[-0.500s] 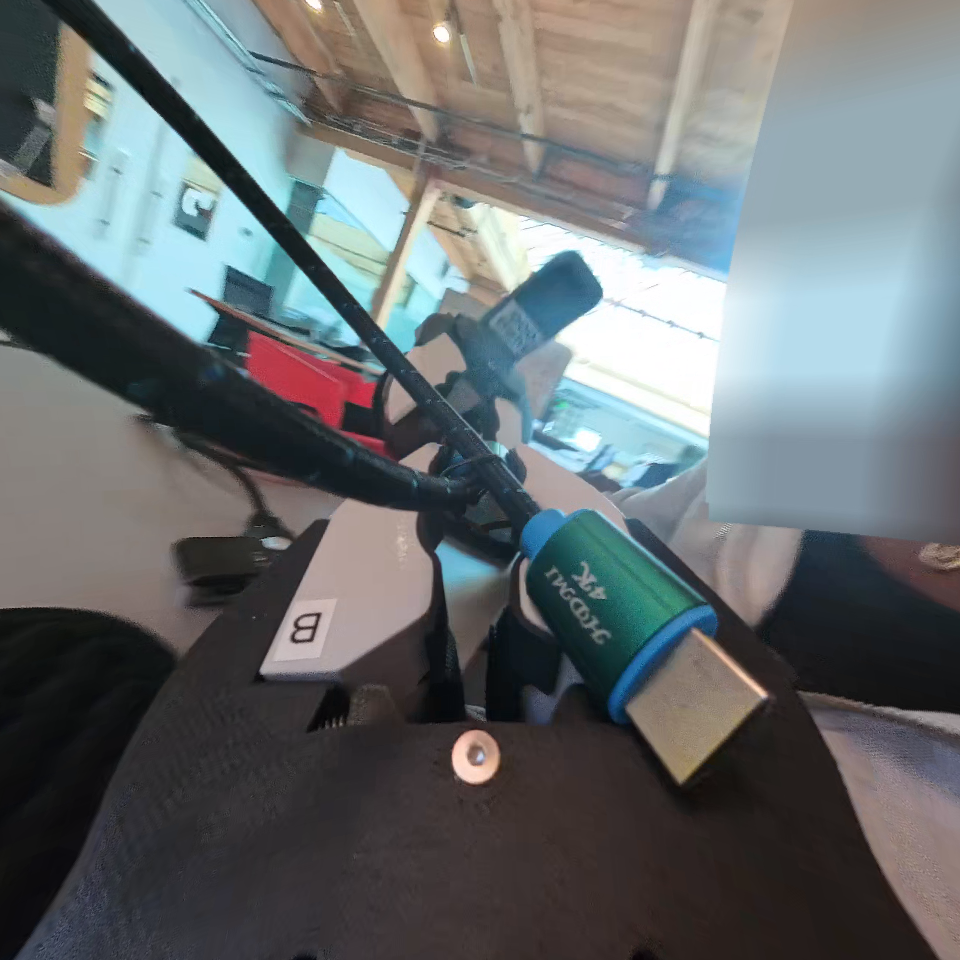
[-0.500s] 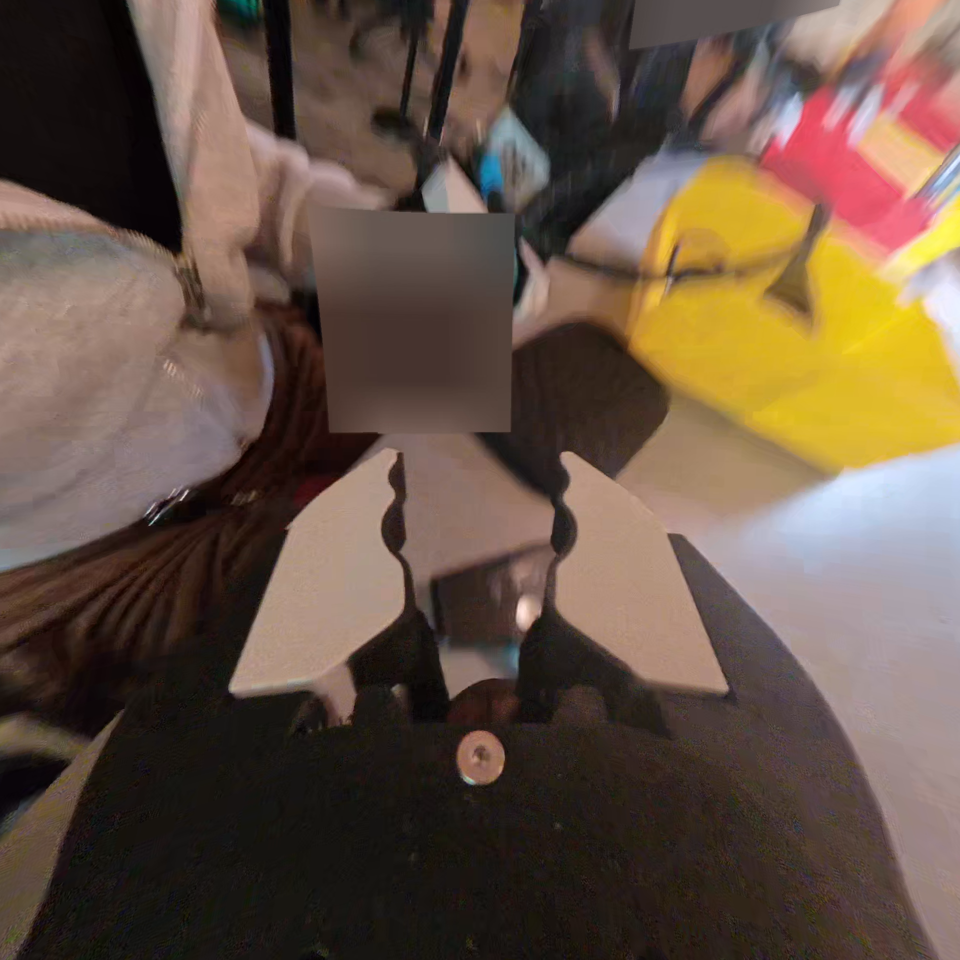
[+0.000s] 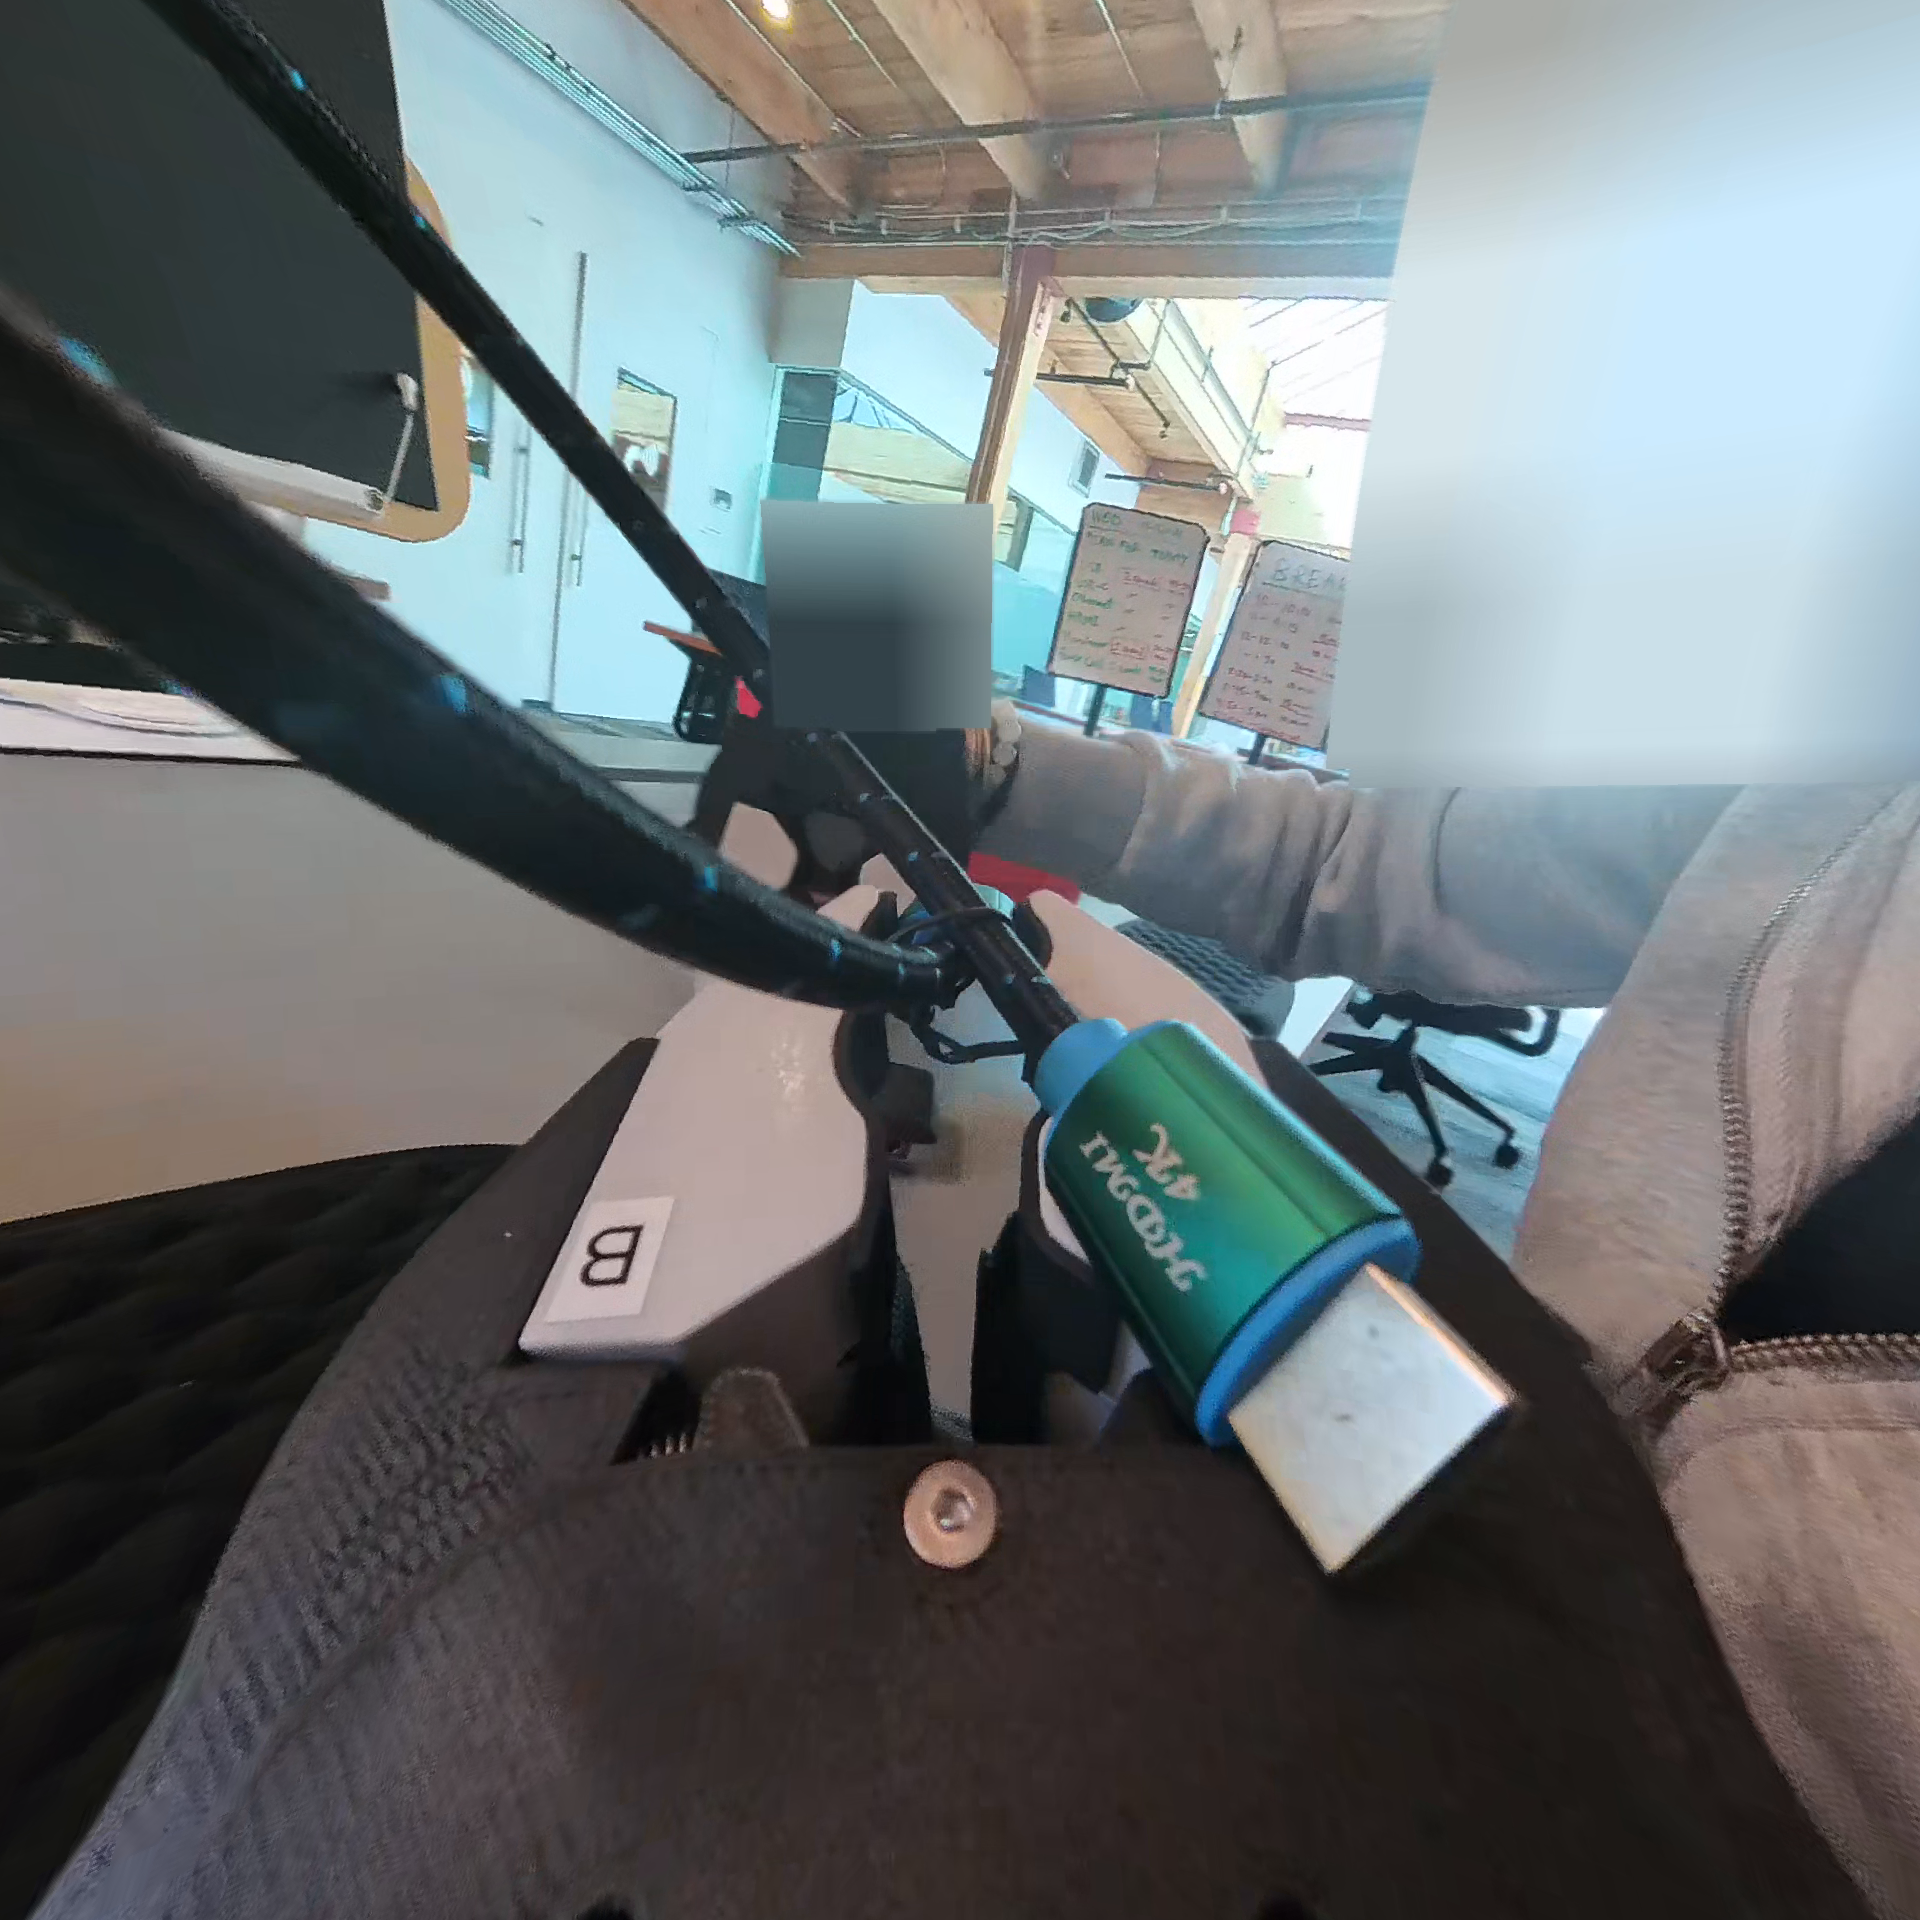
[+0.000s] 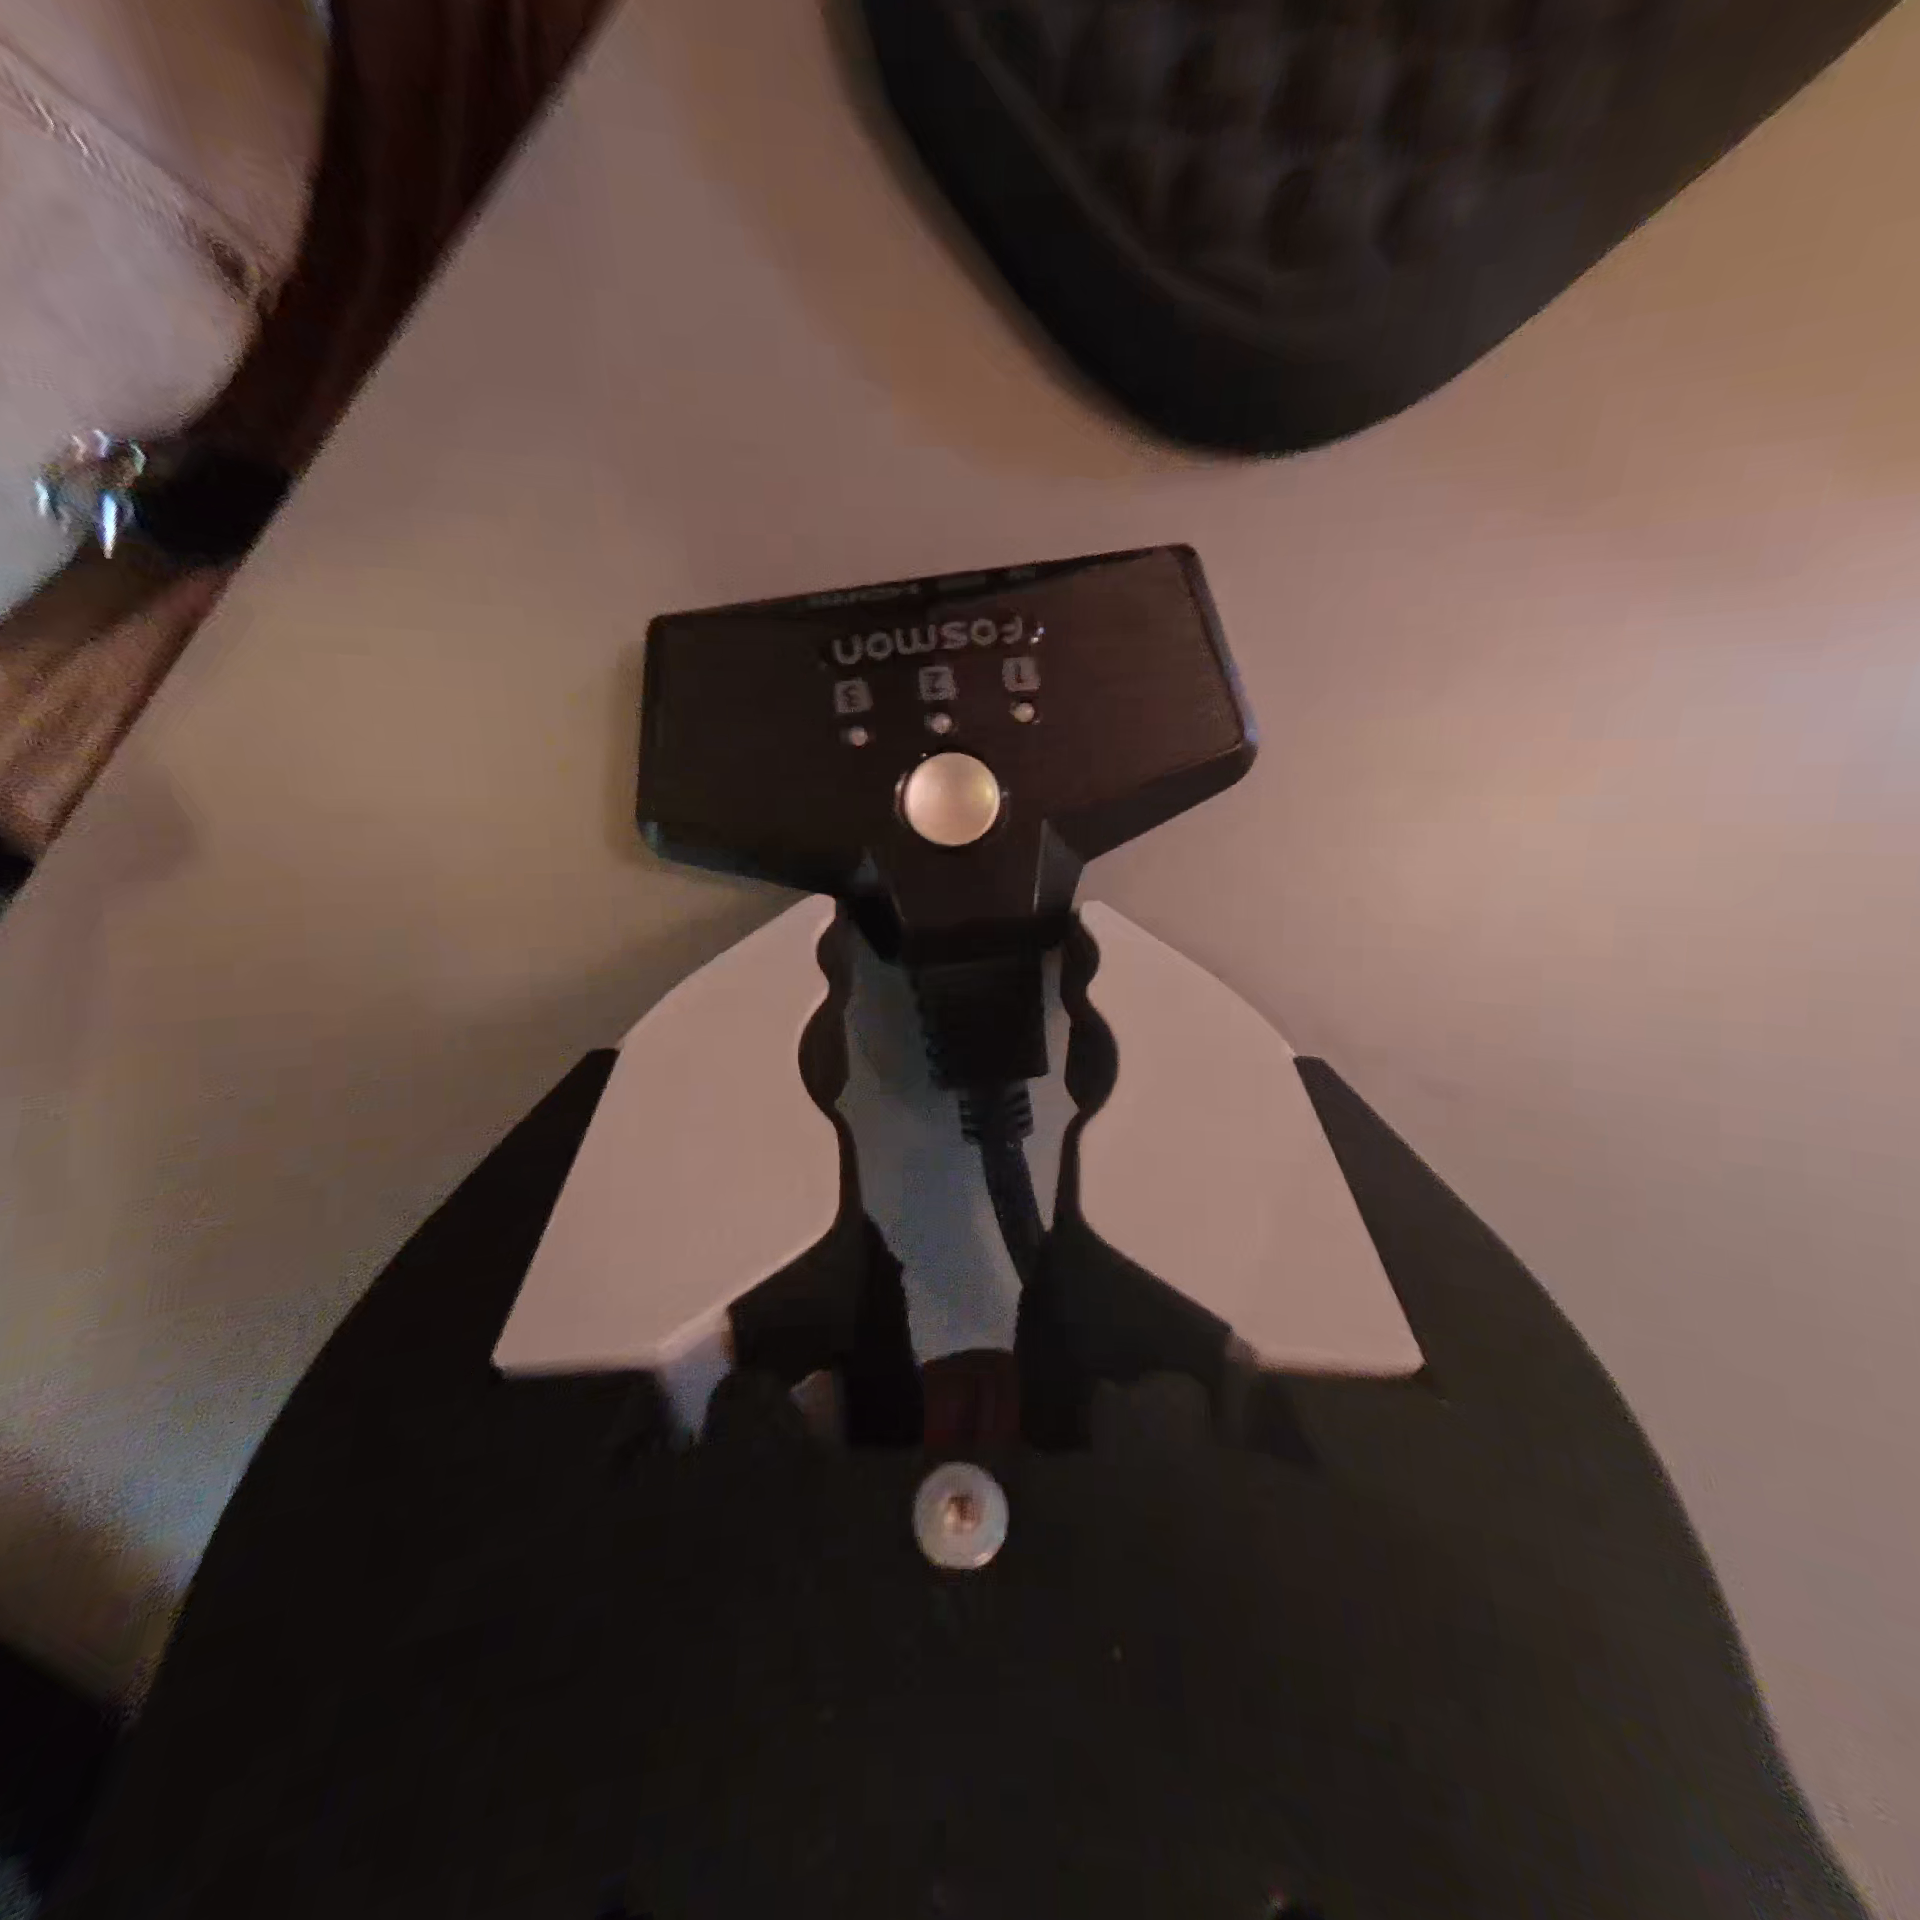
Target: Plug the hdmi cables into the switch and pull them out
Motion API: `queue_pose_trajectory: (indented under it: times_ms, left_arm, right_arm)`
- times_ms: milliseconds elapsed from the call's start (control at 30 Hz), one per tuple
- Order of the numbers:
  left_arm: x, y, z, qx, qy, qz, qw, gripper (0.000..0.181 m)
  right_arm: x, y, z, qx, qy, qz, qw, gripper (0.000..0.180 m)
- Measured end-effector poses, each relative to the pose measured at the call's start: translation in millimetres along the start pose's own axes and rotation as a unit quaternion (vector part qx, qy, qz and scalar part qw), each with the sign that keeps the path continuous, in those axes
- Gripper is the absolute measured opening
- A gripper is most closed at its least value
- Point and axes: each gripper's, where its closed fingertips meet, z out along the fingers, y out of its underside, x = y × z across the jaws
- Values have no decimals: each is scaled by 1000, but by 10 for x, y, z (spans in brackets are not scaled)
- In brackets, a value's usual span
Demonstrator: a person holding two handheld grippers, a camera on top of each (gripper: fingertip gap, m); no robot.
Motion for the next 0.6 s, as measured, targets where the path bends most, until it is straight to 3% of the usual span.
queue_pose_trajectory:
  times_ms: [33, 200, 400, 600]
  left_arm:
    - [-16, 5, -7, -3, -6, 10, 1000, 22]
    - [-86, 76, -26, -33, -41, 88, 995, 20]
    - [-6, 86, 29, -22, -41, 147, 988, 22]
    - [-30, 128, 57, -37, -65, 186, 980, 22]
  right_arm:
    - [6, -41, 17, 37, 9, 10, 999, 38]
    - [-131, -258, -28, 192, 36, 34, 980, 37]
    - [-373, -692, -428, 326, -6, 24, 945, 37]
    - [-424, -763, -351, 323, 5, 6, 946, 37]
